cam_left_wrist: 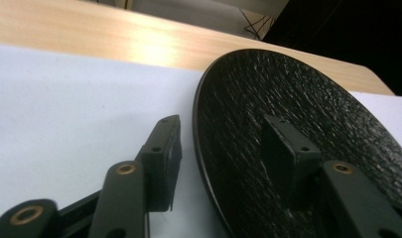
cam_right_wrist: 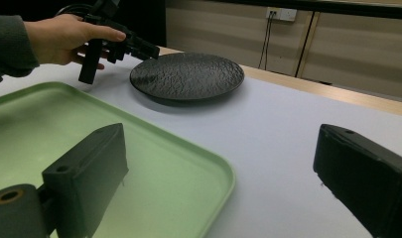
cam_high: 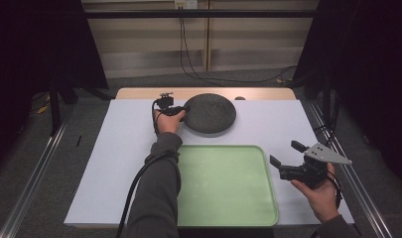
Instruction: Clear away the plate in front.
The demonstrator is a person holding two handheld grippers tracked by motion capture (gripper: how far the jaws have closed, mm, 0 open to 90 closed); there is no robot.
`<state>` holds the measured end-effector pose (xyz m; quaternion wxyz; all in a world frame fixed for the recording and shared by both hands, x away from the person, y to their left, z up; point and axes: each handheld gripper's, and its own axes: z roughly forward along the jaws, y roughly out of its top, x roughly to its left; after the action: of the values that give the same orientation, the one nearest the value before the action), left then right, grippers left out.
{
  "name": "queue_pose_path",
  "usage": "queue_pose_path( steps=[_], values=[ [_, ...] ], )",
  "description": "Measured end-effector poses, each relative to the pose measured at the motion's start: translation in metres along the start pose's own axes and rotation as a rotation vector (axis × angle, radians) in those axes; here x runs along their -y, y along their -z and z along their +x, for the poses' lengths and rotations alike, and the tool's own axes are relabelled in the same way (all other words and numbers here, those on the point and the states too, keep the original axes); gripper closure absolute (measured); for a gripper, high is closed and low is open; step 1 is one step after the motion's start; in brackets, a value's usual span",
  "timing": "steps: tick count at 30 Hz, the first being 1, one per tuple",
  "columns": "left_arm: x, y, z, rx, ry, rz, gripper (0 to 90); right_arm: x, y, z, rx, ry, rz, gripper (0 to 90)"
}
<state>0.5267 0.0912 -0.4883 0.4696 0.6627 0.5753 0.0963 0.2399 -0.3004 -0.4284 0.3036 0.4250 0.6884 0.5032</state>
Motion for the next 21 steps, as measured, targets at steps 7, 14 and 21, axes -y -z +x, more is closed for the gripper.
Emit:
queue_pose_path(
  steps=[7,14,21],
  values=[
    [0.004,-0.007,-0.002,-0.002,0.105,0.013,55.5,0.0,0.0,-0.001,-0.002,-0.005,-0.006,6.7],
    [0.011,-0.014,-0.003,0.003,0.224,-0.025,63.1,0.0,0.001,-0.002,0.0,-0.011,-0.008,6.7],
    [0.018,-0.014,-0.002,0.002,0.299,-0.066,70.4,0.0,0.002,-0.003,0.006,-0.015,-0.012,6.8]
  ],
)
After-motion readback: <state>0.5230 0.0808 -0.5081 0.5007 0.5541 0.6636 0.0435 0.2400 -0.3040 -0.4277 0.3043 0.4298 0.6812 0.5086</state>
